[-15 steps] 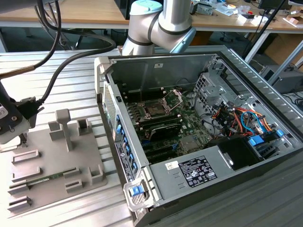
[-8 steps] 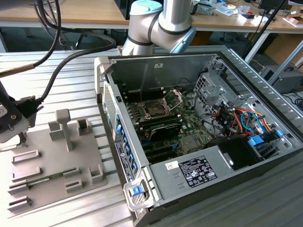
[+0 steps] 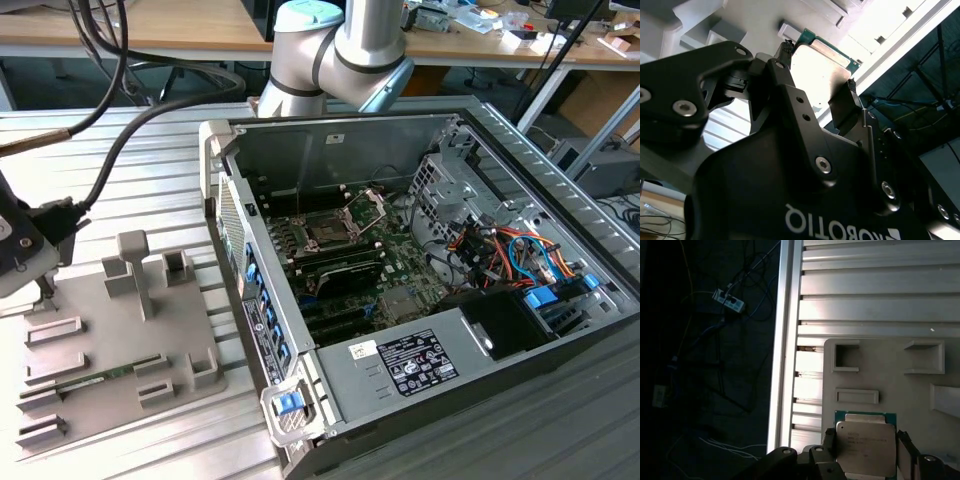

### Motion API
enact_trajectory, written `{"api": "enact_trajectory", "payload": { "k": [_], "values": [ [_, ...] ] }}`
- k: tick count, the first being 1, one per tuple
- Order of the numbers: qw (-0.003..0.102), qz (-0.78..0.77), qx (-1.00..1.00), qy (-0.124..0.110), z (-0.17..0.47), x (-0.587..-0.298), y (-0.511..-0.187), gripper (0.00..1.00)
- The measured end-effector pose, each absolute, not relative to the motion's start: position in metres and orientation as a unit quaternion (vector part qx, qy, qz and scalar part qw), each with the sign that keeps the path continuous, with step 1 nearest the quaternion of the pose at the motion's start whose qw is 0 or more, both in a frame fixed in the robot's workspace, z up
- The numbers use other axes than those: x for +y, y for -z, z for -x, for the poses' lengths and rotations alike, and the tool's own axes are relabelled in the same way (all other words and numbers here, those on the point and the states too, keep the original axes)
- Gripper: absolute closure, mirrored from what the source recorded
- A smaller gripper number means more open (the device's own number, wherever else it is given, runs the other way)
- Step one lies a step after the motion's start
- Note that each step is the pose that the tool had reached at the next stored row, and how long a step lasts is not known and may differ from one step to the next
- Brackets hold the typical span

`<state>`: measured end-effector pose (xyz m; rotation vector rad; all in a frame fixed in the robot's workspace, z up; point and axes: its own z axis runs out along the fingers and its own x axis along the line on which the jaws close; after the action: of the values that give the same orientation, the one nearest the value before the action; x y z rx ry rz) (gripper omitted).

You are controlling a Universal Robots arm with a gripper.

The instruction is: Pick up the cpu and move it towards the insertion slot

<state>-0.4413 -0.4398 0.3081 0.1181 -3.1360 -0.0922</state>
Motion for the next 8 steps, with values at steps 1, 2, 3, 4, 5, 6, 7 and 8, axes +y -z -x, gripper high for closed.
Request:
{"api": "enact_trajectory", "payload": {
  "k": [1,2,3,4,5,6,7,8],
  "values": [
    [0.001,-0.038,-0.999,0.029,0.4412,-0.4398,-0.3084,0.45],
    [0.001,-0.038,-0.999,0.029,0.4412,-0.4398,-0.3086,0.45],
    [0.001,-0.038,-0.999,0.029,0.4412,-0.4398,-0.3088,0.45],
    [0.001,-0.038,-0.999,0.029,0.4413,-0.4398,-0.3092,0.45],
    [0.001,-0.038,-0.999,0.029,0.4413,-0.4398,-0.3096,0.45],
    [0.001,-0.038,-0.999,0.029,0.4413,-0.4398,-0.3102,0.45],
    [0.001,-0.038,-0.999,0.029,0.4412,-0.4397,-0.3107,0.45],
    [0.001,-0.038,-0.999,0.029,0.4412,-0.4397,-0.3110,0.45]
  ]
}}
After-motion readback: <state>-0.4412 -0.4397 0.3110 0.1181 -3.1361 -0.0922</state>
